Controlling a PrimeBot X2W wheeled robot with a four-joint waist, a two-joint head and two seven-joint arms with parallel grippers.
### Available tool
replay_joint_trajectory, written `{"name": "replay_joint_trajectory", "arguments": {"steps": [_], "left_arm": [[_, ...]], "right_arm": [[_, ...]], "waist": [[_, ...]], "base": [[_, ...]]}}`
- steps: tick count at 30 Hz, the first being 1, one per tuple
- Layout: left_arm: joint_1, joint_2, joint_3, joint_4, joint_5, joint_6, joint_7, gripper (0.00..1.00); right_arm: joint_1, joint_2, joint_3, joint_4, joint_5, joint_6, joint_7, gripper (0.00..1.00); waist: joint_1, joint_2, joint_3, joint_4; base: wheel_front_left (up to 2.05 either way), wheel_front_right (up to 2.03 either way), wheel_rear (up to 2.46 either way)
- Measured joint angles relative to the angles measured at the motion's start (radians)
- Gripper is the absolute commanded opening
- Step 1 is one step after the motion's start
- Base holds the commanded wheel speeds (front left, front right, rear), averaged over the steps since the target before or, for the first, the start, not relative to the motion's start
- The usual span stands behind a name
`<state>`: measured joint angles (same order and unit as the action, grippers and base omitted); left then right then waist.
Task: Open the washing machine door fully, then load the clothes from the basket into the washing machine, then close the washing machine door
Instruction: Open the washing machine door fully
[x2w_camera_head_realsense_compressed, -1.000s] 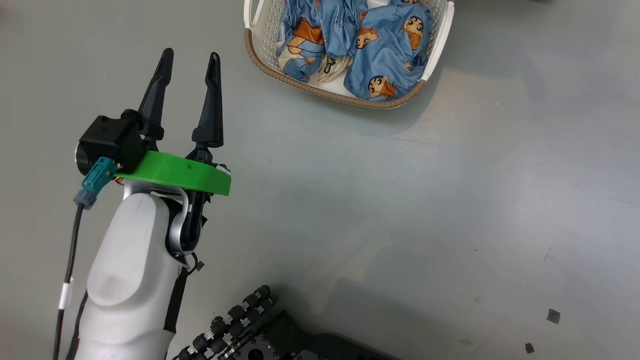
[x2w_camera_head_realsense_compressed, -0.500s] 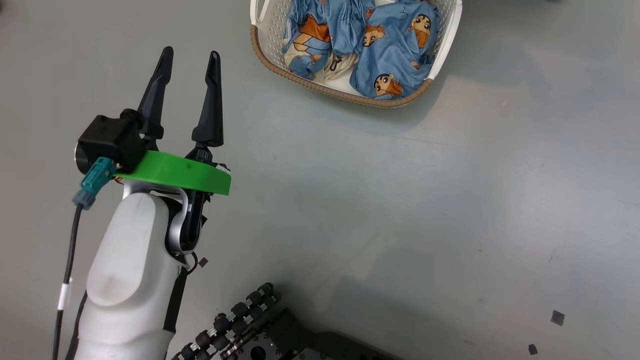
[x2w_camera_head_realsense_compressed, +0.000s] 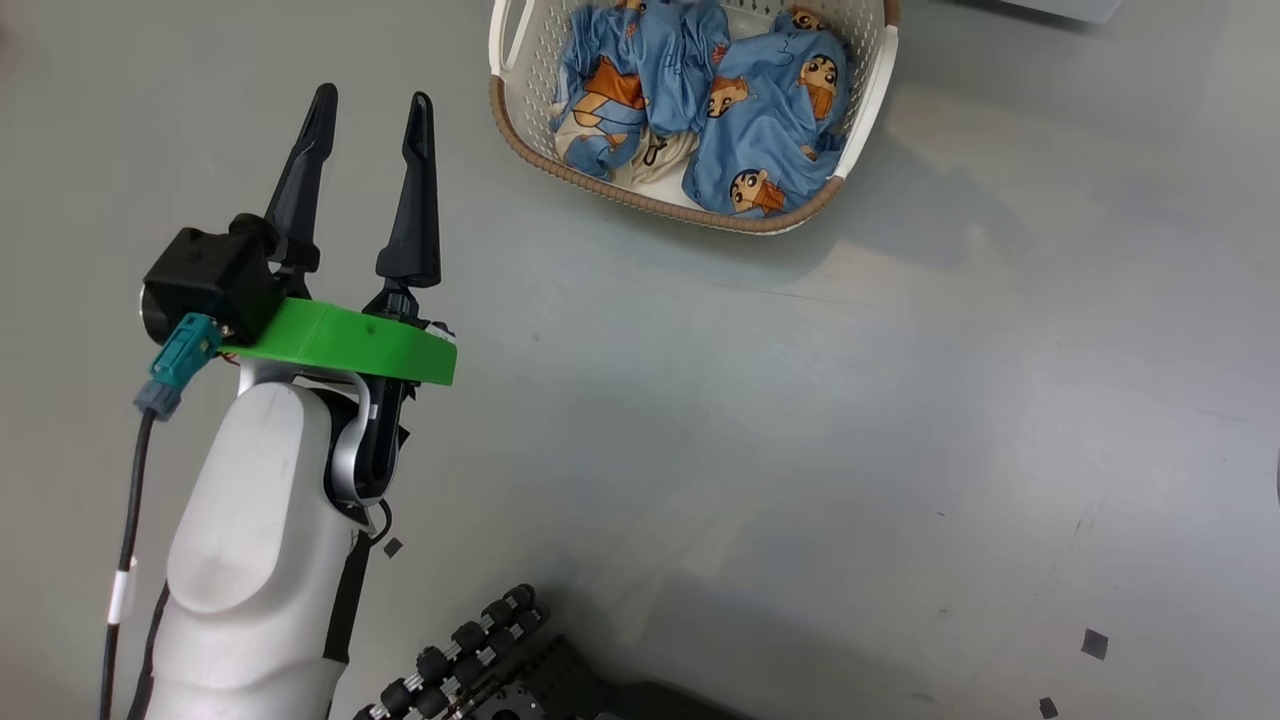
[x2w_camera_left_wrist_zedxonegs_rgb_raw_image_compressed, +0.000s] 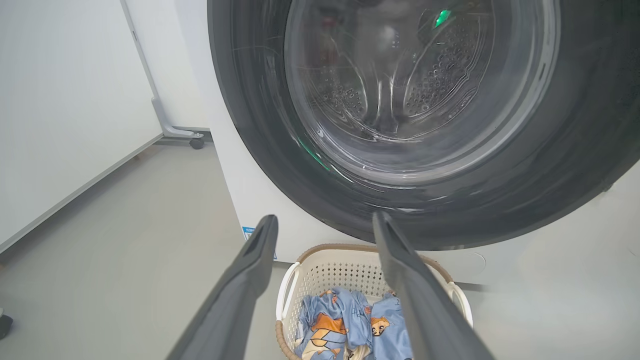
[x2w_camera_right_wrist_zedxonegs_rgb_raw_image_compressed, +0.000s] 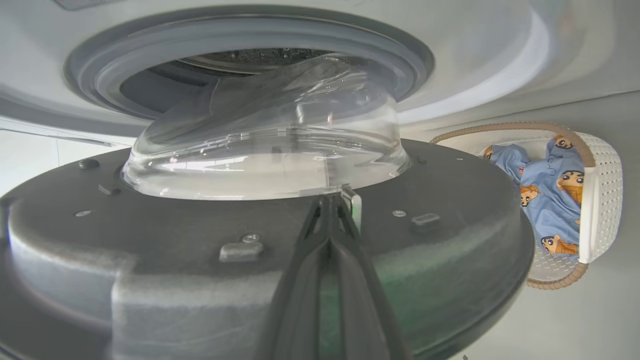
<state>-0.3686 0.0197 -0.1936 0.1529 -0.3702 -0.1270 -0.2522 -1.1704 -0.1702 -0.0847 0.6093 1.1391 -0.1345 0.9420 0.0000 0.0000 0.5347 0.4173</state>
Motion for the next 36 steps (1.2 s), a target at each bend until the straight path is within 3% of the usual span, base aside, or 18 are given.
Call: {"name": "replay_joint_trajectory", "arguments": {"steps": [21, 36], "left_arm": [[0.021, 0.000, -0.030, 0.001, 0.011, 0.000, 0.000, 1.00], [0.056, 0.001, -0.056, 0.000, 0.013, 0.000, 0.000, 1.00]], "right_arm": [[0.180, 0.059, 0.103, -0.096, 0.069, 0.011, 0.226, 0.00], [0.330, 0.098, 0.196, -0.233, 0.121, 0.027, 0.298, 0.00]], "waist": [[0.0000, 0.0000, -0.088, -0.021], [0.0000, 0.0000, -0.135, -0.002]], "base": [[0.00, 0.00, 0.00], [0.00, 0.00, 0.00]]}}
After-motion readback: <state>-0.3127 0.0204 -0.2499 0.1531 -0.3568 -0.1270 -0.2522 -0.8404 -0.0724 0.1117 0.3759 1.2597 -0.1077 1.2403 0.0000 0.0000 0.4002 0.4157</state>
